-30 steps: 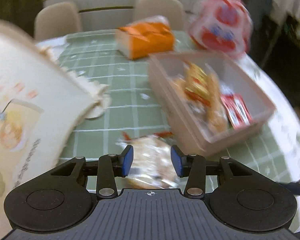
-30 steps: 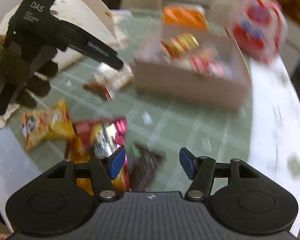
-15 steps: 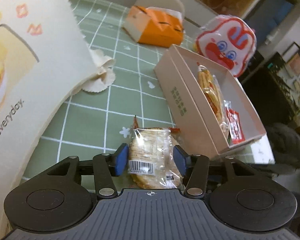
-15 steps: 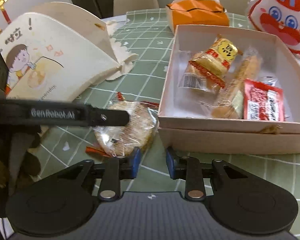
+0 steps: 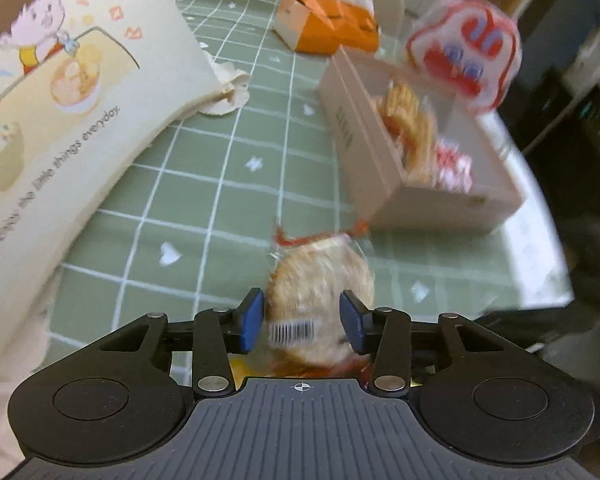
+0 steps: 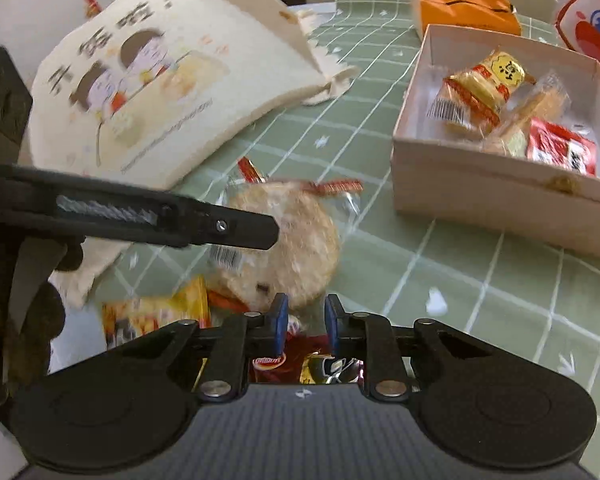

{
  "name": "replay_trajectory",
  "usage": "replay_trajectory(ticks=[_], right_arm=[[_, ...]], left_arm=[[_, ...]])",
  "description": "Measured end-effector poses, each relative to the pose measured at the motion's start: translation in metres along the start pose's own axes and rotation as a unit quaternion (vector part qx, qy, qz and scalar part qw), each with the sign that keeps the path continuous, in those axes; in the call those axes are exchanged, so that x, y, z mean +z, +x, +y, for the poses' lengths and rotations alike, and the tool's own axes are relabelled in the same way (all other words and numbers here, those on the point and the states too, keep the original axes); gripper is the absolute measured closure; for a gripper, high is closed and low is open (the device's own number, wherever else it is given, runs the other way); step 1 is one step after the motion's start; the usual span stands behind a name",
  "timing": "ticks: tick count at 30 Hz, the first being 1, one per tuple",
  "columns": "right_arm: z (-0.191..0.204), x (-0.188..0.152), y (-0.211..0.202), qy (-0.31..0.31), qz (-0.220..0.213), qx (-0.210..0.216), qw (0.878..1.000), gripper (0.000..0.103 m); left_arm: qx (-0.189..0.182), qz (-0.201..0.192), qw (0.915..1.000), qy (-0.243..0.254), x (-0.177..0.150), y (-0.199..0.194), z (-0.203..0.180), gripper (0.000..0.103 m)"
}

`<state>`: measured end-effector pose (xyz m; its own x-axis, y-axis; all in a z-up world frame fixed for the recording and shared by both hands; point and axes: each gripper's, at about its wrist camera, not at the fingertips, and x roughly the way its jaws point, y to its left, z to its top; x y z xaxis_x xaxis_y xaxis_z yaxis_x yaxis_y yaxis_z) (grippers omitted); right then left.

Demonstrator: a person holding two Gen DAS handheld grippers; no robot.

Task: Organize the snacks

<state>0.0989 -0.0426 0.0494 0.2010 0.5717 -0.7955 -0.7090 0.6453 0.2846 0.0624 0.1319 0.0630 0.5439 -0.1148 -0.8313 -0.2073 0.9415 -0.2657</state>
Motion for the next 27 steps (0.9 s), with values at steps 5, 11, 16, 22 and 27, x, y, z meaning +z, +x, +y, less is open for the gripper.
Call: replay_trajectory(ticks=[5, 11, 16, 22, 27], right_arm=[[-0.009, -0.022, -0.029, -0.014, -0.017, -0.08, 0.997, 0.063], [-0.032, -0.048, -0.072, 0.001, -0.019, -0.103, 0.994, 0.045], [-0.031, -0.084, -0.071, 0.02, 0.045, -0.03, 0.998, 0.042], [-0.001, -0.091, -0.049, -0.026, 0.041, -0.056, 0.997, 0.032], [-0.018, -0.092, -0.054, -0.031, 0.007, -0.118, 0.993, 0.026]], left_arm=[[0.036, 0.0, 0.9993, 0.012, -0.009, -0.002, -0.012, 0.056], [0.069, -0.041, 0.9968, -0.001, -0.006, -0.013, -0.034, 0.056], [0.079, -0.028, 0.9959, 0.033, -0.011, 0.003, -0.059, 0.056], [0.14, -0.025, 0.9845, 0.103, -0.021, 0.017, -0.07, 0.052], [0.146, -0.022, 0.9852, 0.087, -0.017, 0.013, -0.054, 0.051]])
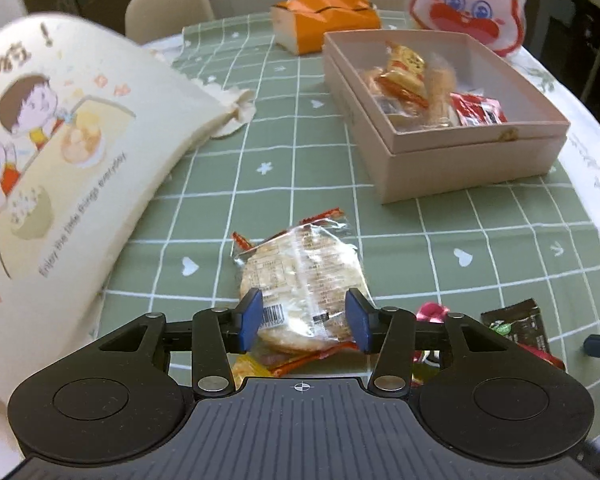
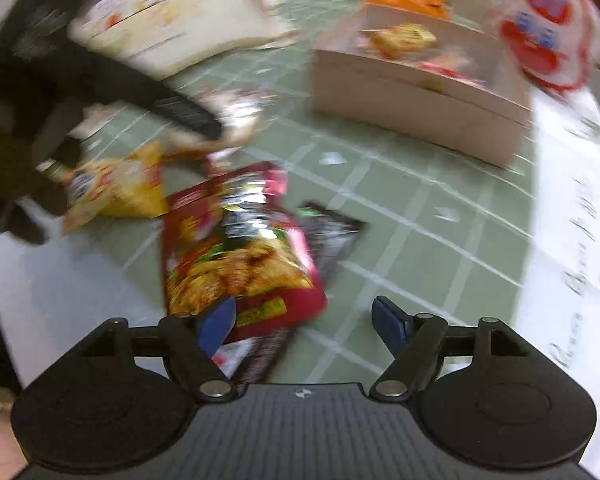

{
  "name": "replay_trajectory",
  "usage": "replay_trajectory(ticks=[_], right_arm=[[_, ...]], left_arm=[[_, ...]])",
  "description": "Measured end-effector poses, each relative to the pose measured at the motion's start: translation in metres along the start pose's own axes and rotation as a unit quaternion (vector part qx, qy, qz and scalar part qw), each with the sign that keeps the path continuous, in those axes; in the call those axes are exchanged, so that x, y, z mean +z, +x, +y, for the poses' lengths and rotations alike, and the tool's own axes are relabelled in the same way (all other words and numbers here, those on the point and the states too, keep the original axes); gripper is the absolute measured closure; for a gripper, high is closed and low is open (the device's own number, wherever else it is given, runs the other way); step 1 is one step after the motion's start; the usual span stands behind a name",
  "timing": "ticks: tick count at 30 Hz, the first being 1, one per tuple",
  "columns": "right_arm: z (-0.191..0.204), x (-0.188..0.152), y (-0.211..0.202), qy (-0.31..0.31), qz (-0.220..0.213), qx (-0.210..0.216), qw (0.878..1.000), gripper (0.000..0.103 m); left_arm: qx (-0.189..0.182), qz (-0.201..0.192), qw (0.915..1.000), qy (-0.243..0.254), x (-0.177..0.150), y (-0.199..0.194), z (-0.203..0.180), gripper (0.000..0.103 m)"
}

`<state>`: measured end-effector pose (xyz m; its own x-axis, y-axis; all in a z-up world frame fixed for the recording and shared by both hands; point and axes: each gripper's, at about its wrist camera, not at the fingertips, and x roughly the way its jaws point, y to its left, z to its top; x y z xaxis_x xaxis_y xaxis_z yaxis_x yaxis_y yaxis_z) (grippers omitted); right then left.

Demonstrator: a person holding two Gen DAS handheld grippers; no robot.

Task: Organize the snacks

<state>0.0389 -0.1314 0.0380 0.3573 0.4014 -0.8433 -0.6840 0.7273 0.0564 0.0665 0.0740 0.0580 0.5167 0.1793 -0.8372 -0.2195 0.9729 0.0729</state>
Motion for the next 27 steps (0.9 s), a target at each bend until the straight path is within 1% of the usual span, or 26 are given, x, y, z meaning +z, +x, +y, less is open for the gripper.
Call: replay_trajectory(ticks=[1, 3, 4, 5, 6, 7, 9, 11, 12, 13, 14, 15, 17, 22, 25, 27], right_arm=[[-0.009, 0.0, 0.001, 0.015, 0.001, 0.001, 1.0, 0.025], [-0.023, 0.001, 0.002, 0.041, 0.008, 0.012, 0.999, 0.024], [-0.026, 0.0, 0.003, 0.049, 0.009, 0.017, 0.999, 0.024], [-0.026, -0.001, 0.003, 0.051, 0.008, 0.017, 0.999, 0.023], [-0.025, -0.001, 0.002, 0.051, 0.006, 0.017, 0.999, 0.021], [-0.025, -0.002, 0.004, 0.051, 0.006, 0.018, 0.998, 0.02], [-0.025, -0.004, 0.004, 0.052, 0.003, 0.018, 0.998, 0.018], [-0.021, -0.007, 0.004, 0.05, -0.002, 0.015, 0.999, 0.017], [-0.021, -0.007, 0.005, 0.051, -0.004, 0.016, 0.999, 0.017], [-0.021, -0.008, 0.005, 0.054, -0.008, 0.017, 0.998, 0.017], [-0.021, -0.008, 0.003, 0.055, -0.01, 0.018, 0.998, 0.017], [-0.021, -0.009, 0.003, 0.056, -0.013, 0.018, 0.998, 0.016], [-0.022, -0.01, 0.003, 0.055, -0.017, 0.018, 0.998, 0.016], [-0.019, -0.011, 0.002, 0.04, -0.013, 0.018, 0.999, 0.014], [-0.019, -0.01, -0.001, 0.045, -0.006, 0.015, 0.999, 0.015], [-0.017, -0.01, -0.007, 0.036, -0.017, 0.008, 0.999, 0.015]], left_arm=[[-0.006, 0.002, 1.0, -0.005, 0.001, 0.001, 0.001, 0.048], [-0.027, 0.01, 0.9994, -0.019, 0.005, 0.005, 0.003, 0.035], [-0.04, 0.014, 0.9988, -0.023, 0.006, 0.007, 0.004, 0.023], [-0.052, 0.018, 0.9982, -0.024, 0.008, 0.008, 0.003, 0.015], [-0.059, 0.021, 0.9978, -0.02, 0.008, 0.01, 0.001, 0.013], [-0.06, 0.022, 0.9978, -0.014, 0.008, 0.01, 0.0, 0.012], [-0.058, 0.01, 0.998, -0.025, 0.009, 0.008, 0.004, 0.015], [-0.032, 0.001, 0.9986, -0.042, 0.01, 0.007, 0.011, 0.022], [-0.019, 0.005, 0.9985, -0.051, 0.01, 0.011, 0.016, 0.022], [-0.018, 0.013, 0.9981, -0.057, 0.011, 0.015, 0.019, 0.02], [-0.027, 0.022, 0.9974, -0.063, 0.011, 0.019, 0.023, 0.019], [-0.037, 0.022, 0.9968, -0.068, 0.012, 0.021, 0.024, 0.019], [-0.045, 0.025, 0.9967, -0.064, 0.014, 0.024, 0.023, 0.019], [-0.042, 0.032, 0.9976, -0.044, 0.014, 0.033, 0.011, 0.019], [-0.045, 0.019, 0.9983, -0.032, 0.011, 0.032, 0.013, 0.021], [-0.061, 0.012, 0.9969, -0.047, 0.006, 0.027, 0.02, 0.021]])
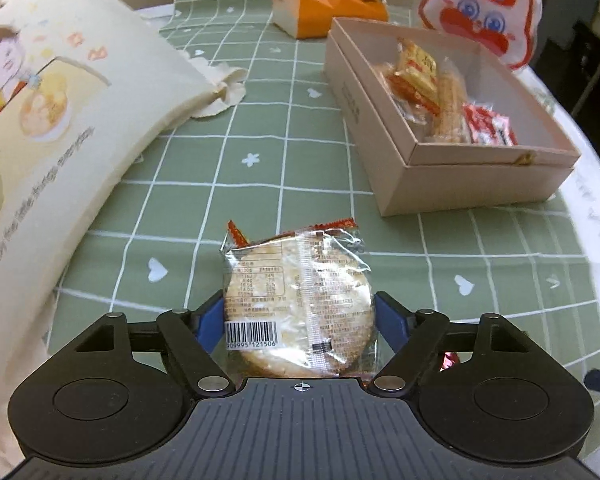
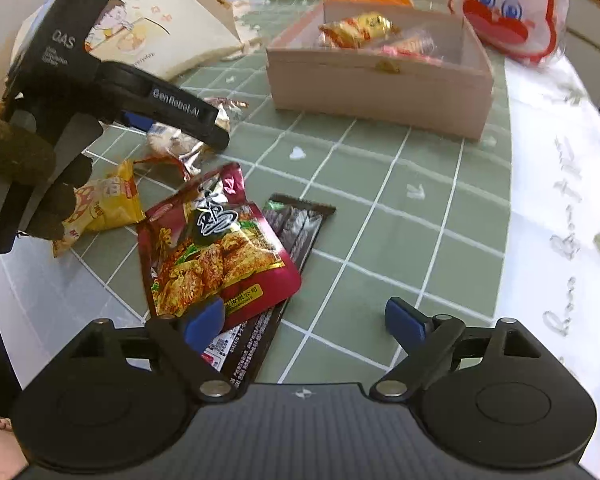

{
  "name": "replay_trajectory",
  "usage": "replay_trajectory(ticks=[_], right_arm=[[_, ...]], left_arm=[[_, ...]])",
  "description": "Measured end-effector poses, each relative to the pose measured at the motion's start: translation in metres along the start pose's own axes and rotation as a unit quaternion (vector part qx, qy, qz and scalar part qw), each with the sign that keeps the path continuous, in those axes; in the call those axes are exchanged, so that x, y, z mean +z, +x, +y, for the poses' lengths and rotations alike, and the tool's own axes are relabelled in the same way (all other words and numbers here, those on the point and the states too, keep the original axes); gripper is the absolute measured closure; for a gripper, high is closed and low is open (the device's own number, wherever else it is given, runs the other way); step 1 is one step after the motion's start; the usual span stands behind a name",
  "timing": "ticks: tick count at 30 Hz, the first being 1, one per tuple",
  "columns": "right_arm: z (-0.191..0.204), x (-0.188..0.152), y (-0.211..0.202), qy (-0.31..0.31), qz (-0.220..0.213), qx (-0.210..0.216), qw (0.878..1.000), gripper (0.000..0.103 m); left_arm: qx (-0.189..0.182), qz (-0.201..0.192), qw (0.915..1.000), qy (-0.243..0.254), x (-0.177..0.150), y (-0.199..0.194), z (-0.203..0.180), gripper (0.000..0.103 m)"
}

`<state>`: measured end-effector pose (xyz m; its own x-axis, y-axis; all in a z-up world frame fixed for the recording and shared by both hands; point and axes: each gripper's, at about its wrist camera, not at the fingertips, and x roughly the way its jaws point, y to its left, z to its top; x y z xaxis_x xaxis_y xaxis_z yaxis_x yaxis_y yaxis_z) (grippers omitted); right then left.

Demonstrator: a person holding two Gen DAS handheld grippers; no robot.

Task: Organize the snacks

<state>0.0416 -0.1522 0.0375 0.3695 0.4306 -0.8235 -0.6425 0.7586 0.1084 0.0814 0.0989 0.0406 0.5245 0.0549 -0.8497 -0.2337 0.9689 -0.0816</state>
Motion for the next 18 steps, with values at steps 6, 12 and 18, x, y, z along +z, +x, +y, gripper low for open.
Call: replay_trajectory(ticks=[6, 12, 18], right_arm=[[-0.008, 0.01, -0.016, 0.038, -0.069, -0.028, 0.996, 0.015], [-0.021, 0.038, 0.019, 0.077, -0.06, -0.094, 0.991, 0.025], [0.011, 0.029, 0.025, 0.026, -0.031, -0.041, 0.998, 0.025]], left_arm=[[-0.032, -0.017, 0.9988, -0.032, -0.017, -0.026, 0.01, 0.021], [-0.054, -0.031, 0.9962, -0.061, -0.023, -0.05, 0.016, 0.021], [-0.07, -0.03, 0.9923, -0.098, -0.028, -0.06, 0.027, 0.021]])
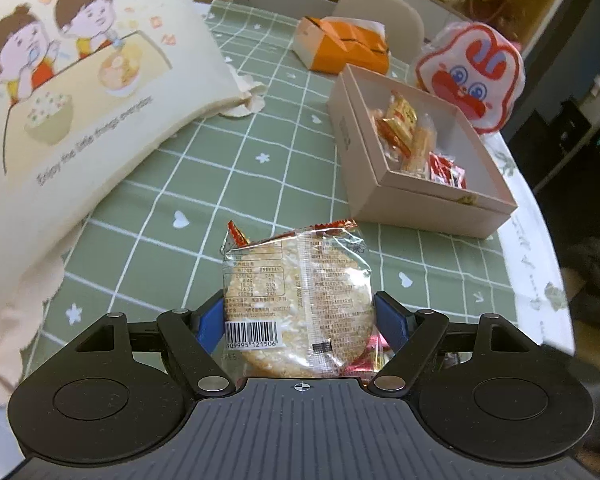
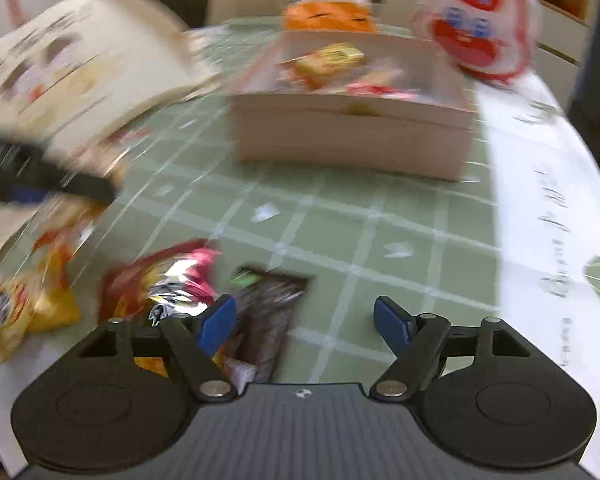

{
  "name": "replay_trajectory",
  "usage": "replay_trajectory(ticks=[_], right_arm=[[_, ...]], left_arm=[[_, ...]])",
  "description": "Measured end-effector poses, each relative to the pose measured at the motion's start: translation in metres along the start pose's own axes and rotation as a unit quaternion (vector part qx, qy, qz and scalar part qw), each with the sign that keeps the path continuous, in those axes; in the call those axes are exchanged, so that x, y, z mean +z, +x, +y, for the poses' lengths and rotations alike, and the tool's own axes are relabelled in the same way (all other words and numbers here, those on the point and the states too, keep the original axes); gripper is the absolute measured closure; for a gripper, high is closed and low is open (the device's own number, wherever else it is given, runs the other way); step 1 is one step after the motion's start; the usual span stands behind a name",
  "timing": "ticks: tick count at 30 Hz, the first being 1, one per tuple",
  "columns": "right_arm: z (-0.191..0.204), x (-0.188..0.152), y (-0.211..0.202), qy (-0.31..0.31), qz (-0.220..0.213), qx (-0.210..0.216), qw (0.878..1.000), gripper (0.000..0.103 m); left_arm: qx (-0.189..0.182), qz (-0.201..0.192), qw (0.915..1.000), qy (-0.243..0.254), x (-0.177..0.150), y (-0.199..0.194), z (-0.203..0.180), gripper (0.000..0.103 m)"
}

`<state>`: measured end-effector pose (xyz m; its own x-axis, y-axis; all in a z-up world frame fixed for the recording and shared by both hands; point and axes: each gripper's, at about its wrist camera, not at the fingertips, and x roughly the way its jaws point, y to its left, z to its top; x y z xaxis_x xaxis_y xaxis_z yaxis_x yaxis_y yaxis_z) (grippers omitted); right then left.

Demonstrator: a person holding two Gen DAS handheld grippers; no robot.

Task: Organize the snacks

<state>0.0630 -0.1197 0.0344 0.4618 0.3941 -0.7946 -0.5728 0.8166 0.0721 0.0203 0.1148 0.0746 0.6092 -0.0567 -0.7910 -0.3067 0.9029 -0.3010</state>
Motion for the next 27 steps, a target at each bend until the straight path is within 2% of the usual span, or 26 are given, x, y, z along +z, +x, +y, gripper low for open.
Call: replay_trajectory(ticks=[3, 7, 10, 11, 12, 15, 20, 24, 25, 27], right_arm=[[0.019, -0.008, 0.001, -0.025, 0.01, -0.004, 1.0, 0.019], [0.03, -0.012, -0.001, -0.058, 0.016, -0.004, 0.998, 0.019], [0.017, -0.014, -0.01, -0.048, 0.021, -0.005, 0.999, 0.035], [0.011, -0.014, -0.011, -0.044, 0.022, -0.003, 0.999, 0.045], [0.005, -0.013, -0.014, -0.042, 0.024, -0.005, 0.999, 0.051], [-0.012, -0.016, -0.02, -0.041, 0.024, -0.026, 0.999, 0.051], [-0.03, -0.024, -0.027, -0.035, 0.024, -0.027, 0.999, 0.051], [-0.036, -0.019, -0.024, -0.021, 0.022, -0.022, 0.999, 0.049], [-0.035, -0.016, -0.022, -0.022, 0.023, -0.021, 0.999, 0.051], [-0.03, -0.011, -0.02, -0.03, 0.029, -0.017, 0.999, 0.063]], left_arm=[[-0.004, 0.0, 0.9999, -0.009, 0.0, -0.004, 0.003, 0.021], [-0.013, 0.002, 0.9999, -0.005, -0.002, -0.01, -0.002, 0.021], [-0.02, 0.007, 0.9998, 0.005, -0.006, -0.013, -0.013, 0.021], [-0.022, 0.011, 0.9996, 0.01, -0.009, -0.012, -0.019, 0.021], [-0.024, 0.016, 0.9994, 0.016, -0.013, -0.011, -0.025, 0.021], [-0.031, 0.03, 0.9986, 0.029, -0.032, -0.007, -0.047, 0.021], [-0.021, 0.065, 0.9946, 0.079, -0.071, 0.008, -0.081, 0.021], [-0.022, 0.056, 0.9959, 0.069, -0.077, 0.003, -0.079, 0.021], [-0.021, 0.051, 0.9966, 0.061, -0.075, 0.001, -0.076, 0.021], [-0.014, 0.043, 0.9978, 0.047, -0.074, -0.005, -0.071, 0.021]])
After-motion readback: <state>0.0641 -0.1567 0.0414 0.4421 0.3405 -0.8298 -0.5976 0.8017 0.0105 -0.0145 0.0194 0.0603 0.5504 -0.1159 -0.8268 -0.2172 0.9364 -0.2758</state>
